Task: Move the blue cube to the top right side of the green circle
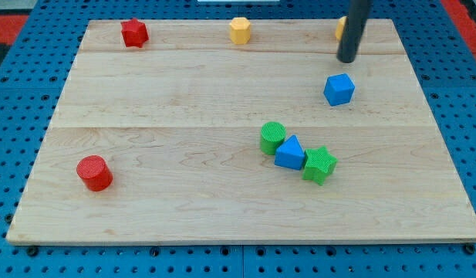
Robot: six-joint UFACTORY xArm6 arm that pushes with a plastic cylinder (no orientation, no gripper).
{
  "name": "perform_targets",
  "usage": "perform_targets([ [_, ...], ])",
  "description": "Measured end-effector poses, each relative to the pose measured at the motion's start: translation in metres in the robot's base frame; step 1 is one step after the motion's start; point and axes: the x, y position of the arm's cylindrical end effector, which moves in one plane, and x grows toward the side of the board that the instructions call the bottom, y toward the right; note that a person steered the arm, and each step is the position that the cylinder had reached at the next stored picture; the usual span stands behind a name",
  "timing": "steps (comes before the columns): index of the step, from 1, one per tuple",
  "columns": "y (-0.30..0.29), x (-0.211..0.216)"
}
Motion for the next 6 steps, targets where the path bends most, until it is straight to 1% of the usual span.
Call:
perform_targets([
  [1, 0.018, 0.027],
  [2, 0.018, 0.055],
  [3, -0.007, 0.046],
  [4, -0.037, 0.065],
  [5, -0.047, 0.092],
  [6, -0.117, 0.077],
])
